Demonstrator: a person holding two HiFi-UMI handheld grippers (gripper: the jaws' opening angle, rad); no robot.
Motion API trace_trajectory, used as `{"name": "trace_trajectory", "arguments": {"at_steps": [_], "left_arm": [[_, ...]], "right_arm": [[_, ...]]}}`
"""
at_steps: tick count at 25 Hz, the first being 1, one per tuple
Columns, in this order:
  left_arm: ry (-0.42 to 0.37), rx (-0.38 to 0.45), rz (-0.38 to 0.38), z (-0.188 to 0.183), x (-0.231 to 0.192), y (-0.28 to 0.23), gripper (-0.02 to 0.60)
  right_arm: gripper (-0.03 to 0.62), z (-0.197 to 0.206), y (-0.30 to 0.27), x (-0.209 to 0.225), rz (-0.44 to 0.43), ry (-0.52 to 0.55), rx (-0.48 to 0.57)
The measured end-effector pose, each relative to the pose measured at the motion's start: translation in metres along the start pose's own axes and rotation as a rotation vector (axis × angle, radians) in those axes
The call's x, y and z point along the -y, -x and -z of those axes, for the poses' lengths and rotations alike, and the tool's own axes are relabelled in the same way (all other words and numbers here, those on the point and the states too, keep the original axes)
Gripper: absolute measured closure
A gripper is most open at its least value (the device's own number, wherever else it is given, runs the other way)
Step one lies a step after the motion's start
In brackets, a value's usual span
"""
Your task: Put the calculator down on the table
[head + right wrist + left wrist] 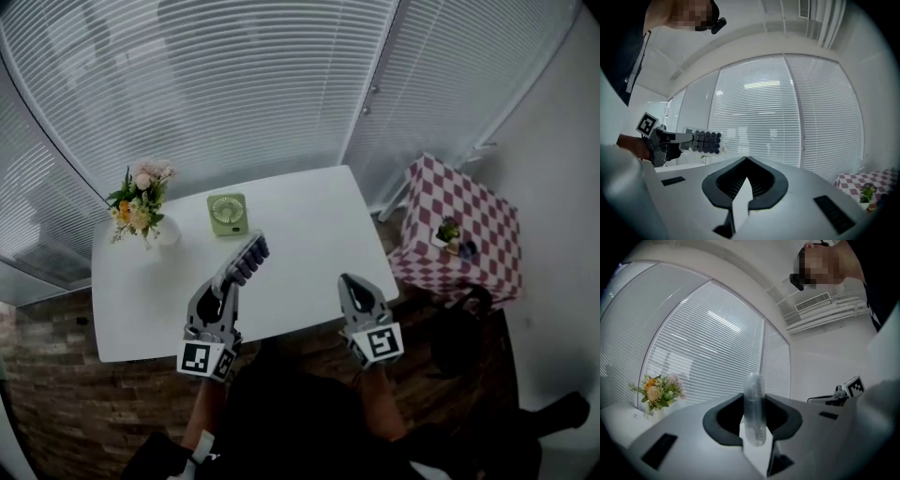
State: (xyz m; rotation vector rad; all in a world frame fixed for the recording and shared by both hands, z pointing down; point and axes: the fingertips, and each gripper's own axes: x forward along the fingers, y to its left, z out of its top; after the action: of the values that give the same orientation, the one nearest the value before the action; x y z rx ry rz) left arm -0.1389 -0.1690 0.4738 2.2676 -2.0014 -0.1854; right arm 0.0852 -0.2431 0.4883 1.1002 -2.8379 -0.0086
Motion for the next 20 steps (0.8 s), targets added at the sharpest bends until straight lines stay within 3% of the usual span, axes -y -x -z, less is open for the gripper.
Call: {"name": "trace_trajectory", "arguments": {"at_steps": [14, 20], "left_arm": [[0.002, -0.060, 0.034, 0.010, -0.025, -0.050, 0.483], [-0.007, -0.012, 0.068, -0.003, -0.028, -0.068, 0.483]], "right_arm": [[0.588, 0.004, -0.035, 0.011, 0.045, -0.017, -0.022], [0.588, 0.002, -0.046, 0.011, 0.057, -0.022, -0.020]]}}
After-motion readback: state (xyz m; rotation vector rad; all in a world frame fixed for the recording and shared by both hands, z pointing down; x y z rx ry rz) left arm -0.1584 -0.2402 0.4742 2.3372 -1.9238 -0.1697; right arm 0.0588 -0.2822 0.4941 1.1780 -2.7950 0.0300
